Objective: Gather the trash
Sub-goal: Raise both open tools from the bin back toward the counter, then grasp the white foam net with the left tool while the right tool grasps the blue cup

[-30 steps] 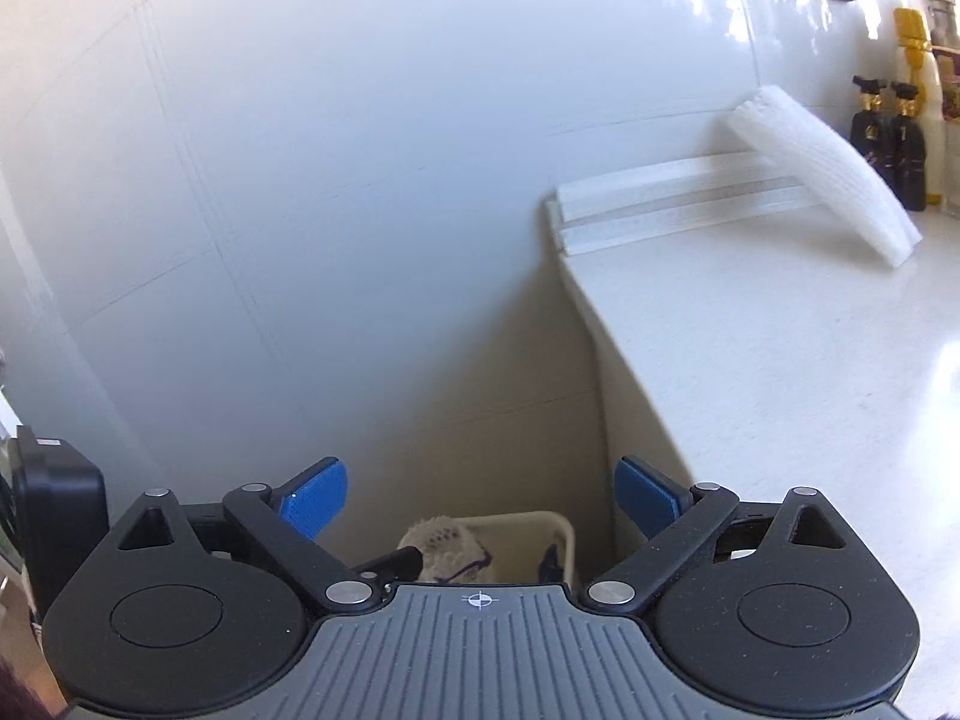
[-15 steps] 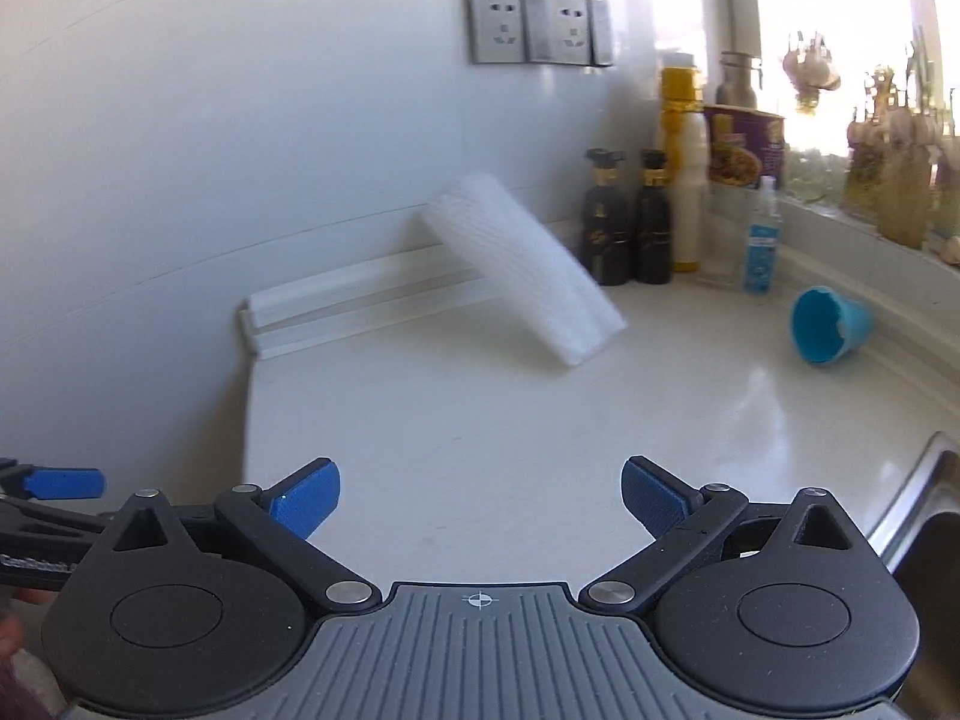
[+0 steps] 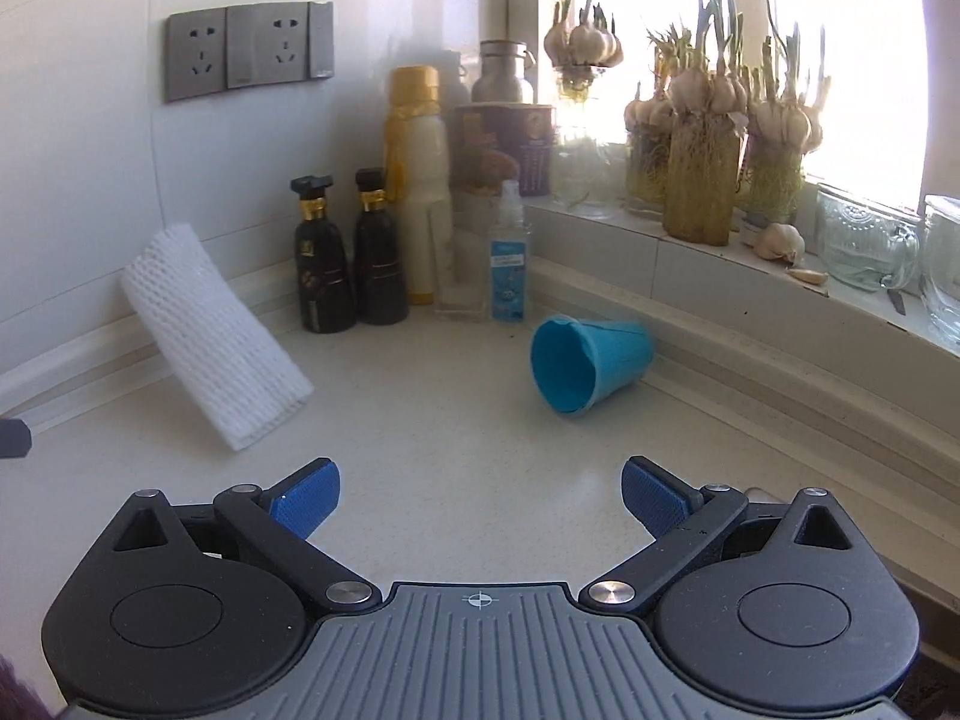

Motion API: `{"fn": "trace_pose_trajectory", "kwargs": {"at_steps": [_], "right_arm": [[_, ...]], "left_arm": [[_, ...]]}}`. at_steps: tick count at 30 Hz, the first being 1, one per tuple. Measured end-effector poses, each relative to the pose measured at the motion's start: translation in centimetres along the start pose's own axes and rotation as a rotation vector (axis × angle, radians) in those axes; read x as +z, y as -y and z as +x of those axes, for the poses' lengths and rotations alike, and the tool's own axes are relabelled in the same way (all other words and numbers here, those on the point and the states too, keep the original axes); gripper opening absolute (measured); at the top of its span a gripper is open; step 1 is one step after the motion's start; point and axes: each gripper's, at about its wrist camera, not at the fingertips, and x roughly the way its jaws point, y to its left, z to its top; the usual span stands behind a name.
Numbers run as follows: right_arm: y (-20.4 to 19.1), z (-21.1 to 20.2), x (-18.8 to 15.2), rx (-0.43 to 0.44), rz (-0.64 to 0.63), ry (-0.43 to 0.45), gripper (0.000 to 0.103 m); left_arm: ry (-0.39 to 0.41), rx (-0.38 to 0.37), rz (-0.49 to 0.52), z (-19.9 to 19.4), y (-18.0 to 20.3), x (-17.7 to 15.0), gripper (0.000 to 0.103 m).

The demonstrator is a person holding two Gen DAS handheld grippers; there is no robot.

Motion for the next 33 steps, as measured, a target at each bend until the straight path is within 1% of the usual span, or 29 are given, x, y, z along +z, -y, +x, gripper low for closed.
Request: {"fn": "trace_pose_trajectory", "kwargs": {"at_steps": [3,11,17,22,23,25,26,28,29,31,32,33], "right_arm": [[1.5,1.9,0.4,-0.011,0.016,0.007,0.101],[4.2,6.9,1.6,-0.046,0.102,0.010,0.101],[5.9,9.3,2.0,-0.092,0.192,0.022,0.101],[6.9,10.7,2.0,-0.126,0.242,0.022,0.098],[7.0,10.9,2.0,-0.136,0.243,0.025,0.096],[7.2,11.5,2.1,-0.145,0.246,0.026,0.092],[7.2,11.8,2.2,-0.147,0.251,0.023,0.091],[7.5,12.4,2.3,-0.140,0.271,0.016,0.084],[7.5,12.6,2.4,-0.135,0.280,0.014,0.079],[7.5,13.0,2.4,-0.135,0.292,0.015,0.071],[7.6,13.2,2.4,-0.139,0.296,0.016,0.063],[7.6,13.4,2.4,-0.142,0.298,0.015,0.054]], "left_arm": [[0.018,-0.061,-0.041,2.0,-0.2,1.0,0.102],[0.055,-0.165,-0.139,6.6,-1.3,2.4,0.102],[0.076,-0.202,-0.221,8.8,-2.3,2.7,0.092],[0.069,-0.215,-0.250,10.4,-2.3,2.8,0.074],[0.069,-0.212,-0.254,10.7,-2.2,2.8,0.072],[0.069,-0.208,-0.271,11.2,-2.3,2.7,0.064],[0.068,-0.208,-0.285,11.4,-2.4,2.7,0.061],[0.067,-0.211,-0.299,11.8,-2.4,2.6,0.050],[0.067,-0.209,-0.298,12.0,-2.3,2.6,0.047],[0.069,-0.201,-0.290,12.1,-2.2,2.6,0.035],[0.070,-0.194,-0.287,12.2,-2.1,2.6,0.032],[0.069,-0.188,-0.285,12.2,-2.1,2.6,0.026]]}}
